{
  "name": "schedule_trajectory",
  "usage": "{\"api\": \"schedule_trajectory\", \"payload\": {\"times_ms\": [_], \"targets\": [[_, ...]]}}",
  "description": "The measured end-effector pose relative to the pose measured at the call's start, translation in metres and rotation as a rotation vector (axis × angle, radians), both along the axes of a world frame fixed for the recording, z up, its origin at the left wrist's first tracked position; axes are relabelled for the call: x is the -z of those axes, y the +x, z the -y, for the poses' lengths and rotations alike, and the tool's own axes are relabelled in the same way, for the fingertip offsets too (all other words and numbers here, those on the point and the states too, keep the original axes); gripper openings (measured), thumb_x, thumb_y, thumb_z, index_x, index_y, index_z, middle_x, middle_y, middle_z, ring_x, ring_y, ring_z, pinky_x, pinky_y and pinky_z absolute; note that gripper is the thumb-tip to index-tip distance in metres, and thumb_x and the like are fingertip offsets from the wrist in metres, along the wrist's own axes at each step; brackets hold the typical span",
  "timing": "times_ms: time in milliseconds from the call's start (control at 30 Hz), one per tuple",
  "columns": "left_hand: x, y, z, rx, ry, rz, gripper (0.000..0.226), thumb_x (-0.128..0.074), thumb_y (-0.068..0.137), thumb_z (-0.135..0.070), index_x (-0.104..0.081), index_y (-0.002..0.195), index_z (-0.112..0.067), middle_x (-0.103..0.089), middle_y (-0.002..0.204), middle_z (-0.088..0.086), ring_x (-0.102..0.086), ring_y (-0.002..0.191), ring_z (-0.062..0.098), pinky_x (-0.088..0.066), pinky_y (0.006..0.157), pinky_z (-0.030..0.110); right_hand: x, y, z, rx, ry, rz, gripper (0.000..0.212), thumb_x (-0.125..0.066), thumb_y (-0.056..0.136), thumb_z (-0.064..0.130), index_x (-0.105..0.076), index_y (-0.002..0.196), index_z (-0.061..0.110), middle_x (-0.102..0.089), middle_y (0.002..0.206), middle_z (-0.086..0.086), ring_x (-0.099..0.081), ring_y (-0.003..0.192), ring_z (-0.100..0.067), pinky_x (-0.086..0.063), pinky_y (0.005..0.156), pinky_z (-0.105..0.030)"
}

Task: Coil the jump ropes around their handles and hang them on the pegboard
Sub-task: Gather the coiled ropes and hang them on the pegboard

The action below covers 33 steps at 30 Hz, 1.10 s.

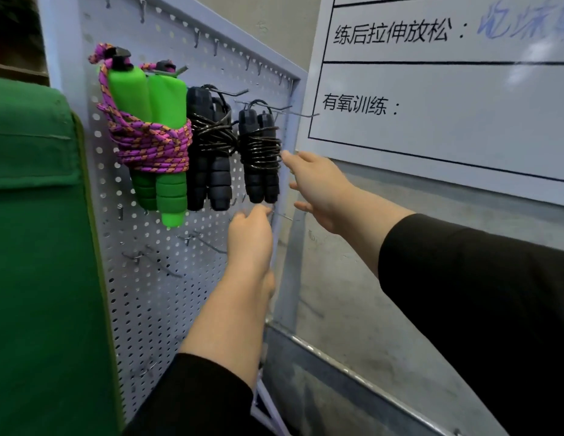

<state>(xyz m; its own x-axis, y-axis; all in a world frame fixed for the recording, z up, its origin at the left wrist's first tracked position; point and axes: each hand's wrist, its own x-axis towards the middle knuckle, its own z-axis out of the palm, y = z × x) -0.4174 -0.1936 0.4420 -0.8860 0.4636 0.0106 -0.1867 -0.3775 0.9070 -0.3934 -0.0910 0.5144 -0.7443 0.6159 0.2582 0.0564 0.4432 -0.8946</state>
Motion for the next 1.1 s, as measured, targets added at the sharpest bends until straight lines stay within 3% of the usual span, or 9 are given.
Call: {"api": "schedule_trajectory", "payload": {"times_ms": [33, 100, 200, 367, 433, 533, 633, 800, 1100], "targets": [[0.004, 0.002, 0.002, 0.008, -0.019, -0.012, 0.016, -0.048, 0.102, -0.019, -0.058, 0.114, -0.019, -0.054, 0.105, -0.009, -0.055, 0.098, 0.010, -0.046, 0.091, 0.037, 0.007, 0.009, 0.001, 0.011, -0.002, 0.004, 0.064, -0.050, 0.101, 0.050, -0.039, 0.153, 0.016, -0.051, 0.147, -0.004, -0.054, 0.128, -0.029, -0.050, 0.102, -0.045], [0.014, 0.011, 0.002, 0.021, -0.086, -0.069, 0.018, -0.044, 0.101, -0.016, -0.052, 0.087, -0.023, -0.052, 0.085, -0.005, -0.052, 0.082, 0.013, -0.045, 0.082, 0.038, 0.024, 0.033, 0.002, 0.047, -0.030, -0.009, 0.061, -0.052, 0.101, 0.049, -0.044, 0.147, 0.009, -0.049, 0.148, -0.016, -0.050, 0.132, -0.038, -0.048, 0.103, -0.049], [0.042, 0.030, -0.005, 0.059, -0.209, -0.191, 0.015, -0.046, 0.096, -0.021, -0.054, 0.083, -0.022, -0.060, 0.087, 0.005, -0.057, 0.085, 0.021, -0.049, 0.080, 0.040, 0.061, 0.084, 0.004, 0.098, -0.086, 0.013, 0.057, -0.054, 0.101, 0.047, -0.049, 0.147, 0.014, -0.055, 0.144, -0.012, -0.053, 0.130, -0.034, -0.052, 0.101, -0.047], [0.106, 0.069, -0.011, 0.101, -0.436, -0.357, 0.010, -0.045, 0.086, -0.020, -0.049, 0.076, -0.022, -0.048, 0.079, 0.006, -0.044, 0.076, 0.019, -0.035, 0.070, 0.037, 0.151, 0.189, 0.005, 0.199, -0.151, 0.168, 0.046, -0.056, 0.100, 0.046, -0.055, 0.139, 0.022, -0.060, 0.134, 0.001, -0.064, 0.117, -0.021, -0.054, 0.100, -0.049], [0.128, 0.084, -0.011, 0.144, -0.506, -0.377, 0.014, -0.045, 0.091, -0.019, -0.051, 0.079, -0.017, -0.056, 0.080, -0.001, -0.051, 0.078, 0.019, -0.039, 0.071, 0.034, 0.194, 0.227, 0.009, 0.241, -0.203, 0.216, 0.043, -0.056, 0.101, 0.045, -0.057, 0.137, 0.023, -0.061, 0.131, 0.002, -0.064, 0.114, -0.018, -0.054, 0.100, -0.049], [0.163, 0.110, -0.015, 0.259, -0.615, -0.422, 0.016, -0.046, 0.096, -0.017, -0.057, 0.084, -0.020, -0.067, 0.091, 0.008, -0.060, 0.086, 0.024, -0.046, 0.076, 0.035, 0.259, 0.277, 0.018, 0.276, -0.201, 0.312, 0.041, -0.058, 0.099, 0.045, -0.061, 0.134, 0.024, -0.065, 0.126, 0.001, -0.065, 0.114, -0.023, -0.056, 0.097, -0.050], [0.211, 0.143, -0.018, 0.422, -0.733, -0.450, 0.014, -0.048, 0.097, -0.017, -0.061, 0.091, -0.017, -0.065, 0.090, 0.015, -0.057, 0.082, 0.024, -0.046, 0.073, 0.037, 0.320, 0.321, 0.028, 0.286, -0.236, 0.437, 0.045, -0.057, 0.099, 0.046, -0.058, 0.138, 0.023, -0.063, 0.134, 0.000, -0.065, 0.114, -0.019, -0.053, 0.102, -0.048], [0.298, 0.193, -0.021, 0.636, -0.923, -0.476, 0.019, -0.054, 0.098, -0.022, -0.069, 0.106, -0.012, -0.071, 0.099, 0.010, -0.062, 0.084, 0.027, -0.050, 0.075, 0.036, 0.406, 0.373, 0.034, 0.330, -0.366, 0.552, 0.047, -0.058, 0.099, 0.045, -0.058, 0.139, 0.021, -0.063, 0.135, -0.004, -0.064, 0.116, -0.021, -0.052, 0.102, -0.051], [0.447, 0.275, 0.000, 0.917, -1.239, -0.493, 0.031, -0.052, 0.103, -0.020, -0.064, 0.129, -0.007, -0.067, 0.131, 0.012, -0.061, 0.120, 0.029, -0.045, 0.098, 0.030, 0.534, 0.414, 0.057, 0.374, -0.644, 0.838, 0.052, -0.057, 0.102, 0.030, -0.048, 0.146, 0.003, -0.059, 0.140, -0.017, -0.062, 0.118, -0.030, -0.050, 0.102, -0.039]]}}
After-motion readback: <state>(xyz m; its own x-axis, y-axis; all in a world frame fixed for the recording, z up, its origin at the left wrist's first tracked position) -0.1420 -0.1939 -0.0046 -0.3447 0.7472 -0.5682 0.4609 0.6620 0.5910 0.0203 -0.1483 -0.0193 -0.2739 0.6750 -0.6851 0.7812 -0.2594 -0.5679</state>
